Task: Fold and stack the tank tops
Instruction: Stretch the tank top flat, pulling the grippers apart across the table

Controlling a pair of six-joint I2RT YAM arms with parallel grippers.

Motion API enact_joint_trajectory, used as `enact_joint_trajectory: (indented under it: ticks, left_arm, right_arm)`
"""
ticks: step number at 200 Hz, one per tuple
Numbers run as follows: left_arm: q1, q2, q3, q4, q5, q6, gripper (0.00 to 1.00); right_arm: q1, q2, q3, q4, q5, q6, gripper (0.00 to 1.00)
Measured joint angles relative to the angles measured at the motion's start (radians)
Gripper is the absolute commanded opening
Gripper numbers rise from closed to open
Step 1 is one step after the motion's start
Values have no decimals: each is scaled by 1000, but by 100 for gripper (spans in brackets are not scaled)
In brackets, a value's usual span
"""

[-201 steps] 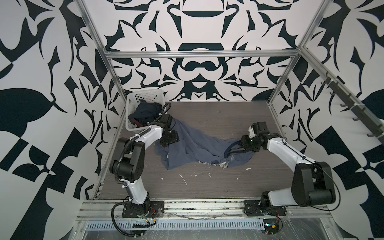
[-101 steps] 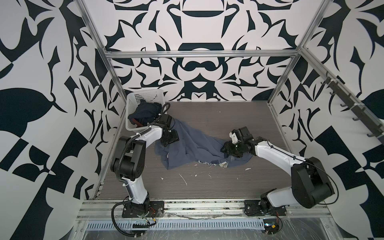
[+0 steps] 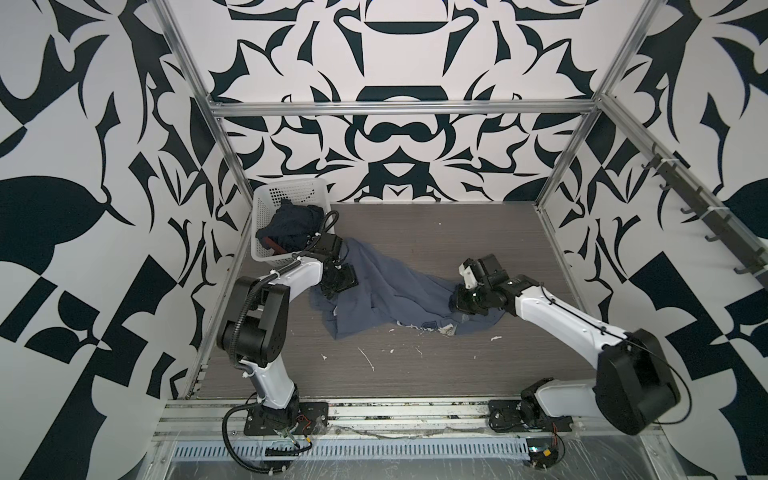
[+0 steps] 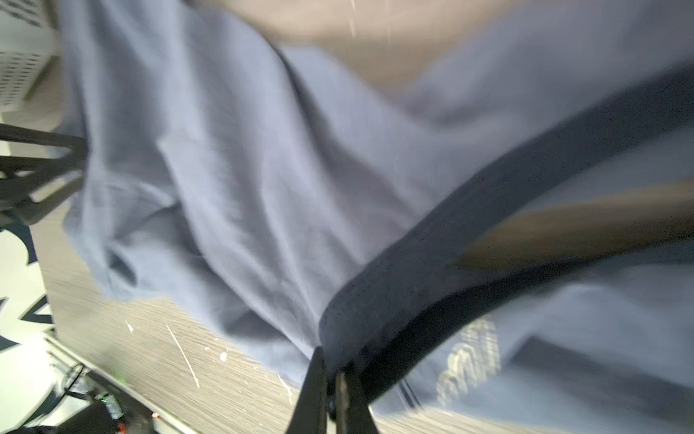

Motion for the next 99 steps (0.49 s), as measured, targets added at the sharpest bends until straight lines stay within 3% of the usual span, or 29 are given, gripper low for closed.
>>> enact_joint_trajectory:
  ticks: [26,47,99]
  left_arm:
    - [0,-42,-5,19,21,-3,68]
    - [0,-43,-4,38,44,-9,65]
    - [-18,13,25,34,50,-20,61]
  right_arm:
    - [-156,-87,22,-24,-12,-52,1]
    - [-261,-74,20,-40,-39,-74,0]
    - [-292,-27,-21,-58,-66,-92,0]
